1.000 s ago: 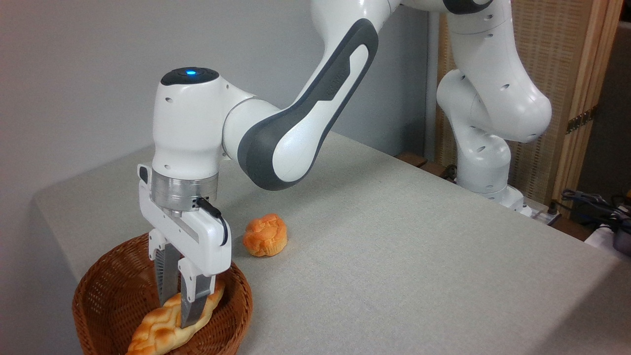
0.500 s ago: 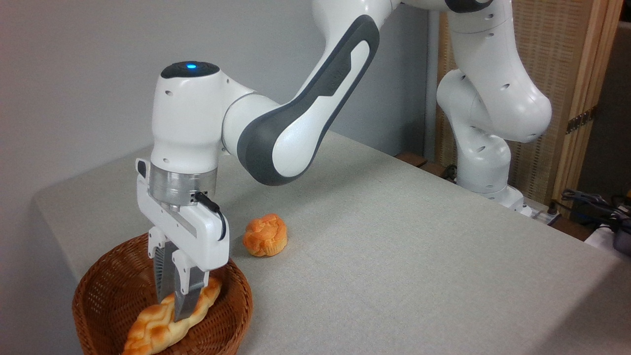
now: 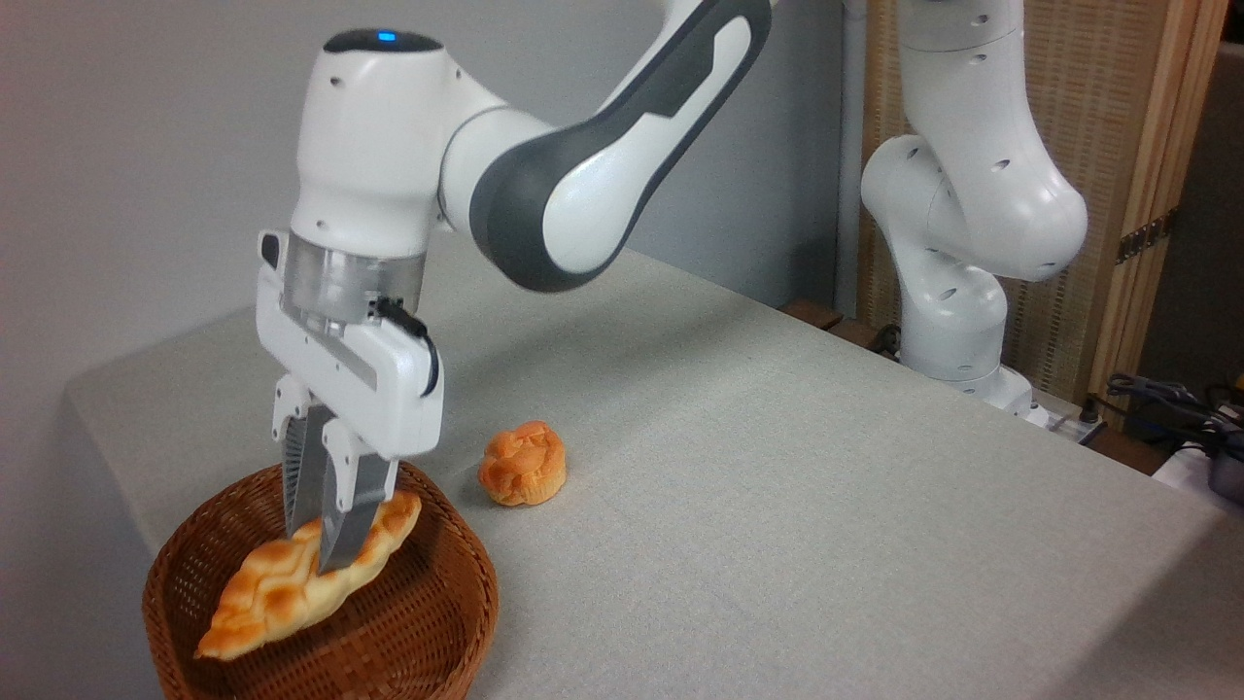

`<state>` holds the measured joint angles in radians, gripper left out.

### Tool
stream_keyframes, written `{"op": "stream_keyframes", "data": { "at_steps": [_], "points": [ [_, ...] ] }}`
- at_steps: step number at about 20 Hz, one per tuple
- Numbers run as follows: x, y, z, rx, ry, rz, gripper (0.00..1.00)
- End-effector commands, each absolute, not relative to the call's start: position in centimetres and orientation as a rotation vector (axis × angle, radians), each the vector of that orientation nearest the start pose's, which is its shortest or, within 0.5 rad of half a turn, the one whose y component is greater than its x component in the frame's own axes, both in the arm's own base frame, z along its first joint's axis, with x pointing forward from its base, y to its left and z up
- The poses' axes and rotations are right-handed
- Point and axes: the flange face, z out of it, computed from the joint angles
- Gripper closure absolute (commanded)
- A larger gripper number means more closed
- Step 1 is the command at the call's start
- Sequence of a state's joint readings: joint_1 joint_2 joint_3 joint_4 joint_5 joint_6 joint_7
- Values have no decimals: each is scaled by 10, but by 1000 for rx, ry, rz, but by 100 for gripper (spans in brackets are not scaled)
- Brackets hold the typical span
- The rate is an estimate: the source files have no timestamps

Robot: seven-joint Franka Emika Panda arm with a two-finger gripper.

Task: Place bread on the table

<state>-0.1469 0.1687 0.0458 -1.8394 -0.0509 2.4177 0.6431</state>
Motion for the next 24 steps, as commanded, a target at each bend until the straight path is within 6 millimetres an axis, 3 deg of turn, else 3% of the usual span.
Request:
{"op": "stream_keyframes", "data": {
  "at_steps": [1,8,13,16,17,19,24],
  "points": [
    [608,-64,507,-2852,1065,-537,57],
    [540,-55,527,-2934,1109,-292,55],
    [501,-50,513,-2986,1139,-58,48],
    [496,-41,505,-3006,1124,-6,40],
    [497,-42,505,-3005,1126,-8,34],
    [499,-42,503,-3004,1125,-12,0],
    [504,-42,503,-2997,1118,-57,0]
  ]
}}
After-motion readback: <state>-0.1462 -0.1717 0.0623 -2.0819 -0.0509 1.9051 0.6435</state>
